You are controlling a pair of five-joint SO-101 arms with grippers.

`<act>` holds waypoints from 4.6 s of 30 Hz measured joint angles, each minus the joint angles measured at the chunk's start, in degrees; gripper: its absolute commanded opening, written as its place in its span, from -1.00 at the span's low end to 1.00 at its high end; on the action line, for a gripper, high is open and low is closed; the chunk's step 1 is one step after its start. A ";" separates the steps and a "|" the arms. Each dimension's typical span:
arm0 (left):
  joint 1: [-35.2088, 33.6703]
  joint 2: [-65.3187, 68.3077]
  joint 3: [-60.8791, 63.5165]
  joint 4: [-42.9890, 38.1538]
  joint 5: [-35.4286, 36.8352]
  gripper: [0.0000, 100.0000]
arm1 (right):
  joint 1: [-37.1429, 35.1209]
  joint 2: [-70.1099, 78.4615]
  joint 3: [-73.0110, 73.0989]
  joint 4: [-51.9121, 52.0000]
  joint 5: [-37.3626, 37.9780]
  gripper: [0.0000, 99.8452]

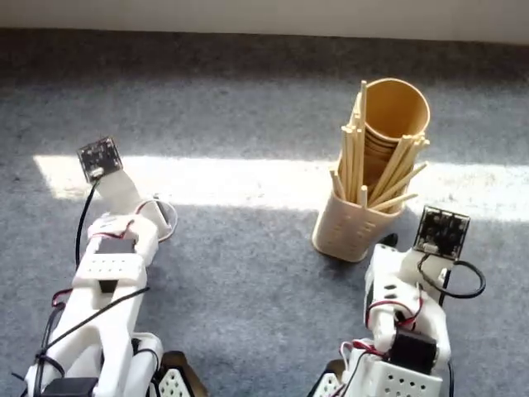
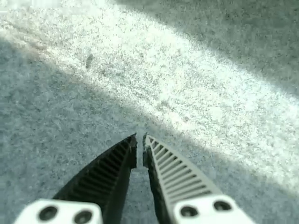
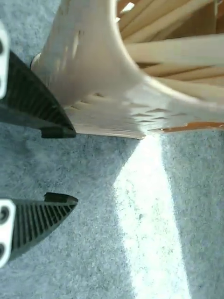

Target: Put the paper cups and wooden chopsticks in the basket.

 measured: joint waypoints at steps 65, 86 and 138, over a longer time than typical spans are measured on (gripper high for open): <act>5.45 -50.55 24.53 35.69 0.09 -0.91 | 25.14 -10.90 12.57 11.87 0.00 -0.60; 5.45 -50.55 24.53 35.69 0.09 -0.91 | 25.14 -10.90 12.57 11.87 0.00 -0.60; 5.45 -50.55 24.53 35.69 0.09 -0.91 | 25.14 -10.90 12.57 11.87 0.00 -0.60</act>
